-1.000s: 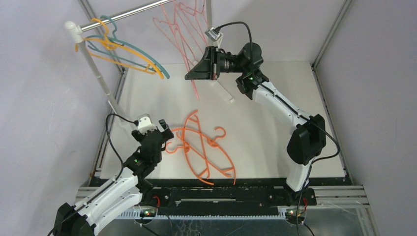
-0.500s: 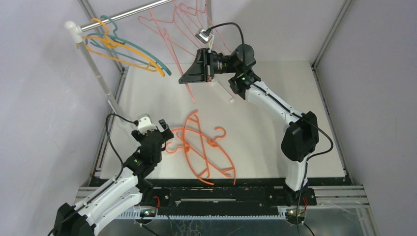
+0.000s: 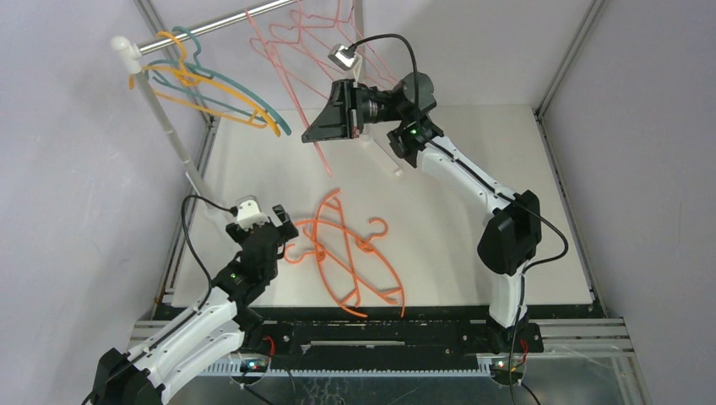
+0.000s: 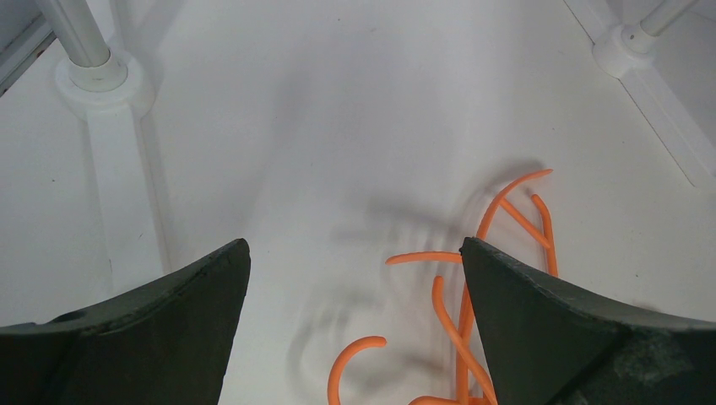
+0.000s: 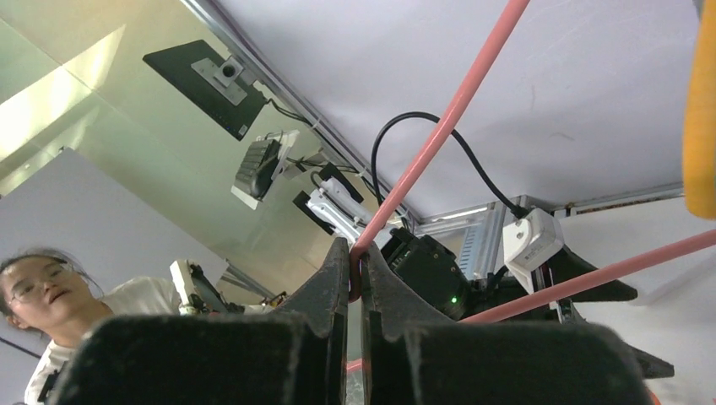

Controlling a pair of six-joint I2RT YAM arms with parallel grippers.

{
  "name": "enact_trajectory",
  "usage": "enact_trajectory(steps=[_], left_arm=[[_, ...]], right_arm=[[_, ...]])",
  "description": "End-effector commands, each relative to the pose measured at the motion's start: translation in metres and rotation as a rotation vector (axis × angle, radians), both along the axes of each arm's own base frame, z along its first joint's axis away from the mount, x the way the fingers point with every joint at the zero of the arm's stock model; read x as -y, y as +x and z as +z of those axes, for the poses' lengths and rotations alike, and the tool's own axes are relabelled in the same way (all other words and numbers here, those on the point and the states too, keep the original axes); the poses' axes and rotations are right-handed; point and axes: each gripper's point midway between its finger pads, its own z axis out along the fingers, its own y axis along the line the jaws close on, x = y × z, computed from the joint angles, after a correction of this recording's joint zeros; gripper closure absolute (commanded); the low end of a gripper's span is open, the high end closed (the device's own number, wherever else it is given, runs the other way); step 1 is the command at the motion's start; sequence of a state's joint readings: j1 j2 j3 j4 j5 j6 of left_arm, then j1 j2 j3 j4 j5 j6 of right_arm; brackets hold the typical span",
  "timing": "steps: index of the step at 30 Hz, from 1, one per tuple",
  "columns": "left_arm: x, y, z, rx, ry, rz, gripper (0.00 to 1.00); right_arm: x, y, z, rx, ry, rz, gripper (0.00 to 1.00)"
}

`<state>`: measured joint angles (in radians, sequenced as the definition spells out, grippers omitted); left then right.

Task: Organize the hangers

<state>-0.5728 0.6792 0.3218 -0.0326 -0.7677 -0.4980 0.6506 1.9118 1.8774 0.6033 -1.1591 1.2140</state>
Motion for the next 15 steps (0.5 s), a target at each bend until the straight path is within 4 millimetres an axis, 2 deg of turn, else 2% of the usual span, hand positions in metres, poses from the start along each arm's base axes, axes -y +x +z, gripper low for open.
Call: enact_trajectory(steps=[1, 7, 11, 12, 15], left_arm=[[-0.001, 0.004, 0.016, 0.044, -0.023, 0.017, 0.0], [-0.001, 0.004, 0.017, 0.046, -0.024, 0.016, 0.01], [-0.001, 0.004, 0.017, 0.049, -0.024, 0.018, 0.0], [-0.001, 0.004, 0.017, 0.048, -0.024, 0.017, 0.01], [-0.001, 0.004, 0.017, 0.048, -0.025, 0.015, 0.01]], right_arm=[[-0.001, -0.009, 0.031, 0.09, 0.082, 0.019, 1.0], [-0.017, 0.02, 0.03, 0.053, 0.084, 0.012, 1.0], [-0.027, 0.046, 0.032, 0.05, 0.112, -0.018, 1.0], [-0.031, 0.056, 0.028, 0.035, 0.117, -0.034, 1.0], [-0.031, 0.076, 0.028, 0.028, 0.156, -0.084, 1.0]])
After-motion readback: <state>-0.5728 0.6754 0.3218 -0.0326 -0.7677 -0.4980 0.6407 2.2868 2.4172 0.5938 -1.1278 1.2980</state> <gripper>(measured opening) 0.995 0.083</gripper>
